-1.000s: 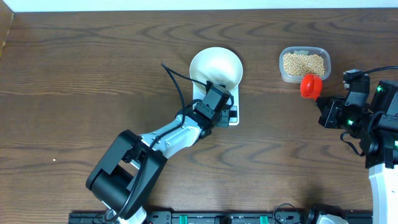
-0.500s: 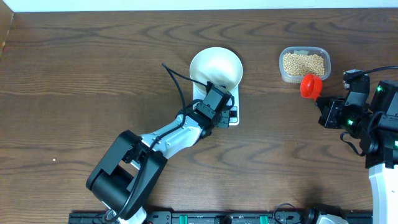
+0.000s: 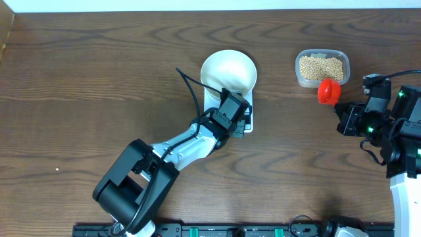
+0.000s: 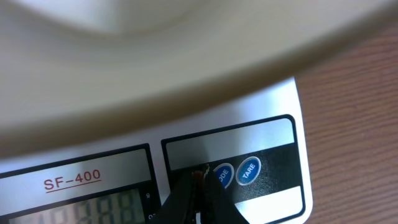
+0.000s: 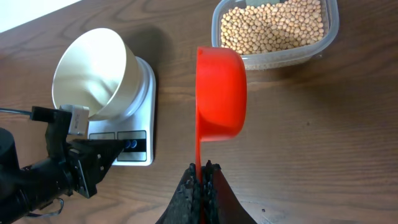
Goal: Scoop item into bowl and weigh 50g on scale
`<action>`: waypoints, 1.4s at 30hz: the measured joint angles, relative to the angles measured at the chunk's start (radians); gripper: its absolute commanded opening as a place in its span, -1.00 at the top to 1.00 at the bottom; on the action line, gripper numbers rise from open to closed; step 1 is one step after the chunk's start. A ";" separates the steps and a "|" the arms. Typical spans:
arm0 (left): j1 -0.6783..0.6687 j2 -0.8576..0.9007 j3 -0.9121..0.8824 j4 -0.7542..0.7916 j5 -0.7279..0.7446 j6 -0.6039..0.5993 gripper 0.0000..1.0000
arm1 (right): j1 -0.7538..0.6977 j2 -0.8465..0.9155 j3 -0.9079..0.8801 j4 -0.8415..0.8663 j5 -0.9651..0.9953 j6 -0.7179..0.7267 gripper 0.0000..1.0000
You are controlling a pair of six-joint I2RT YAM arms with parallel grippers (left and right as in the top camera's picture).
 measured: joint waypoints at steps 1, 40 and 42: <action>-0.002 0.000 0.000 0.000 -0.006 0.000 0.85 | 0.000 0.000 0.000 0.000 0.000 0.000 0.97; 0.055 -0.502 -0.009 -0.523 0.070 0.396 0.85 | 0.000 0.000 0.002 -0.003 0.008 0.000 0.97; 0.075 -0.484 -0.009 -0.521 0.071 0.433 0.85 | 0.000 0.000 0.002 -0.003 0.008 0.000 0.98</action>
